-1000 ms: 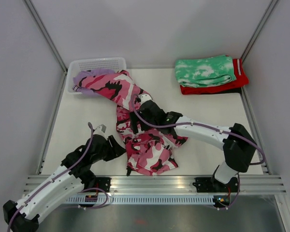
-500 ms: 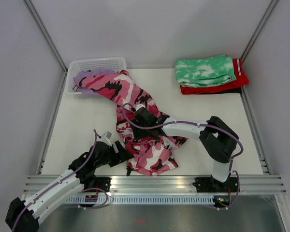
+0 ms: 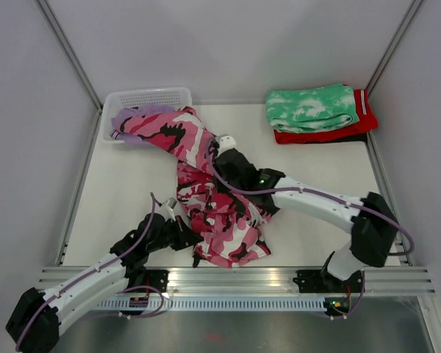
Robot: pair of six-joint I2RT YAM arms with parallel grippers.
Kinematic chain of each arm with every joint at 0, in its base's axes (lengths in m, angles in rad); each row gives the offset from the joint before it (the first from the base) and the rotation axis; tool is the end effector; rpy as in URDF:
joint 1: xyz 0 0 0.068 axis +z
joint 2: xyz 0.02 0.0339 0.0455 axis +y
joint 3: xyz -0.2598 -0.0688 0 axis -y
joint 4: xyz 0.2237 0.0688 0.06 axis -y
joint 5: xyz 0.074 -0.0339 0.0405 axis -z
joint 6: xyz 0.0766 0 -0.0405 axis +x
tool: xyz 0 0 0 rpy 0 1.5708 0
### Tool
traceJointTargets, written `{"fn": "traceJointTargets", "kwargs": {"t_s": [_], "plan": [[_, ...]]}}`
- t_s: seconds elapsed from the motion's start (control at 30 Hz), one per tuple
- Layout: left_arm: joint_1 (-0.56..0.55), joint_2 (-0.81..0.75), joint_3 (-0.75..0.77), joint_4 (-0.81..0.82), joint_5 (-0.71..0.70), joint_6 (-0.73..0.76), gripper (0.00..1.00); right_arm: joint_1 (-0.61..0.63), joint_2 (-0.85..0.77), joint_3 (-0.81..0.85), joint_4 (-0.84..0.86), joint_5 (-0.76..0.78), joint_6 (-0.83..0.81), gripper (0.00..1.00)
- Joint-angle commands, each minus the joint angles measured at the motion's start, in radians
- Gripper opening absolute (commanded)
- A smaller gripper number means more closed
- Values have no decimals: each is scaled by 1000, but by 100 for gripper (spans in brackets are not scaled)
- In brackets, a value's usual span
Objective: Fold and stack the trousers
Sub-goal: Flatten the trousers out
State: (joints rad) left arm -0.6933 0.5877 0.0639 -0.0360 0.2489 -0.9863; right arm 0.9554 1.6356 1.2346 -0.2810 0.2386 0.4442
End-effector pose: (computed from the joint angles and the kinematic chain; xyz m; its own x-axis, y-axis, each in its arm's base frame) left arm 0.1057 -0.1124 0.1189 -0.8758 -0.3232 -0.3585 0.0897 0.6207 -0.7789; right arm 0.2350 0.3010 0.2471 -0.6240 -0.1593 -0.7650 -0.4644 0.8630 0.1991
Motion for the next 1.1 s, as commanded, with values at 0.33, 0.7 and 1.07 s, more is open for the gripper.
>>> {"fn": "traceJointTargets", "kwargs": {"t_s": [0.33,0.7,1.07], "plan": [[-3,-175,404,-625,-195,133,2,-17,-330,-38,254,168,-62,0],[-3,31,585,-753,-275,146,100,6,-208,-283,485,-256,-35,0],[3,378,484,-256,-278,272,100,-89,-353,-310,329,-36,-27,0]]}}
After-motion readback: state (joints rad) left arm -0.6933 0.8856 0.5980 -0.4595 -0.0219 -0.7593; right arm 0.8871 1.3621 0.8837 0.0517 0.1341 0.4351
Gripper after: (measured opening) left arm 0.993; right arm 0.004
